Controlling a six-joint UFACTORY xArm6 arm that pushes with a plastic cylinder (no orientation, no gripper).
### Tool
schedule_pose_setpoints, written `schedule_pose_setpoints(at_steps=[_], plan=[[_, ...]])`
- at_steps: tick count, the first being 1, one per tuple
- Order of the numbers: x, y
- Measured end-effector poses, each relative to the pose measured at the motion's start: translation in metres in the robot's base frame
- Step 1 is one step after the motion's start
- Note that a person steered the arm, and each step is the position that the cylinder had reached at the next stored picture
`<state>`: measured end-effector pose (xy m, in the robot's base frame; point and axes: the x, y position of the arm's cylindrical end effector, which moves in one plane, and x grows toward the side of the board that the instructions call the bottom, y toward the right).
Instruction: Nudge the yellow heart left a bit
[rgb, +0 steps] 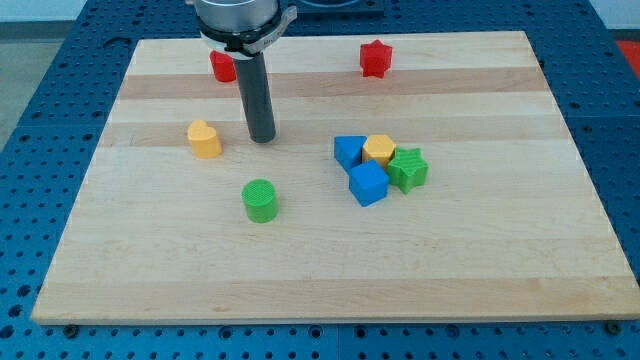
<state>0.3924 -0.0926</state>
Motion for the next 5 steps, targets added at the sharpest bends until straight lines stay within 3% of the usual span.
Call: schedule_pose_setpoints(at_steps=[3,5], plan=[[-0.012,-0.015],[-0.014,-0.062]])
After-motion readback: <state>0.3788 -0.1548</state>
